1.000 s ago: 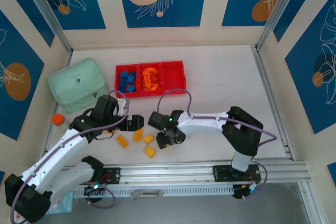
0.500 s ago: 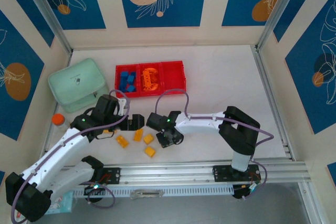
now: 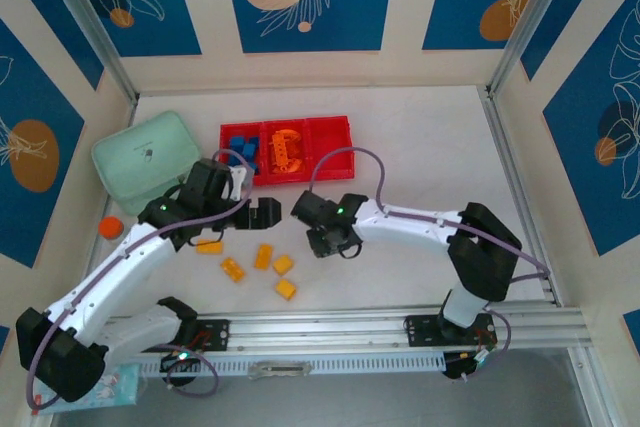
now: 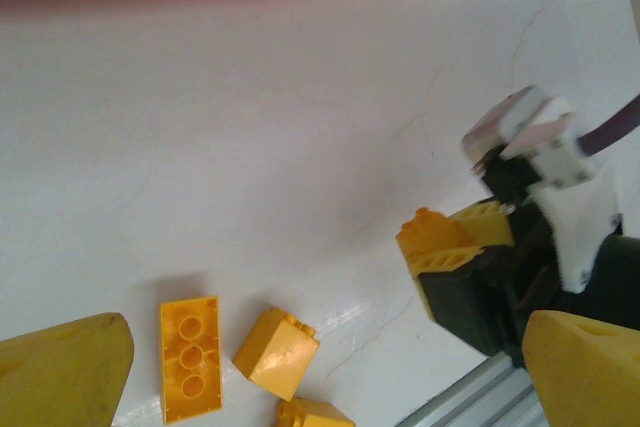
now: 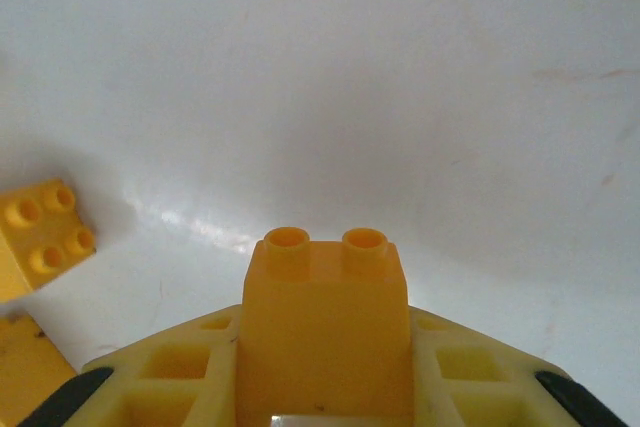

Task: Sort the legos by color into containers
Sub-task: Pick up the lego from the bottom-center of the table, then place the lego in the container.

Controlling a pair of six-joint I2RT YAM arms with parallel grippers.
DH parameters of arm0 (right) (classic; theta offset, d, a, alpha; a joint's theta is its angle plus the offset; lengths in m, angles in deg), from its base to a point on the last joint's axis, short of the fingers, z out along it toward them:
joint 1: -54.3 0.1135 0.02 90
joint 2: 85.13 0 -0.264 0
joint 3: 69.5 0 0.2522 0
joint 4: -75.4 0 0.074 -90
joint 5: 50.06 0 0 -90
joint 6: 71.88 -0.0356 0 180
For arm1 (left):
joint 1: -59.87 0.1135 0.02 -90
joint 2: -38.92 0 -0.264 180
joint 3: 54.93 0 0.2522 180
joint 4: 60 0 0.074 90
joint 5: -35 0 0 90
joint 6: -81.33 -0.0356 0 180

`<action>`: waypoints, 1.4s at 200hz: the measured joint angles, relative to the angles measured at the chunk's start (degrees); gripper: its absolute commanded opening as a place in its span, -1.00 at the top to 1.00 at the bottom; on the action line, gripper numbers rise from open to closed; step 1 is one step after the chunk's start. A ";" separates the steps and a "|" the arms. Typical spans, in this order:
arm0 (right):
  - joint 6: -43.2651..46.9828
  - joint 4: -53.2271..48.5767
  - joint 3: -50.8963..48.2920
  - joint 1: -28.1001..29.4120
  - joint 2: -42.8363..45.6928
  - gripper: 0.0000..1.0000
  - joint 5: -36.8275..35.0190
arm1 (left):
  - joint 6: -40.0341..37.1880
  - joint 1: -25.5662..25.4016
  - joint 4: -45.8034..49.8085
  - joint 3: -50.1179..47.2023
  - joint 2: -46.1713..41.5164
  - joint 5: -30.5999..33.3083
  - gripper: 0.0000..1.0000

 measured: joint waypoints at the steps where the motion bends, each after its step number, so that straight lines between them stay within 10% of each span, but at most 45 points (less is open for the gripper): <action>1: 0.07 0.00 0.02 -0.22 0.20 0.52 -0.04 | -0.02 0.00 0.00 0.13 0.17 0.09 -0.99; 98: 8.66 3.21 10.10 -18.97 1.73 0.53 1.36 | 0.22 -0.02 -1.62 8.63 8.85 5.46 -0.99; 186: 18.21 4.17 32.89 -28.22 -18.71 0.49 1.07 | 1.70 0.02 -5.35 10.23 12.87 11.26 -0.99; 229: 21.27 1.77 44.57 -28.57 -30.97 -0.11 0.31 | 1.97 0.42 -6.62 10.25 12.90 12.33 -0.99; 280: 22.69 -0.55 47.10 -28.41 -32.52 -0.34 -0.42 | 1.95 0.79 -6.51 10.25 12.55 12.50 -0.99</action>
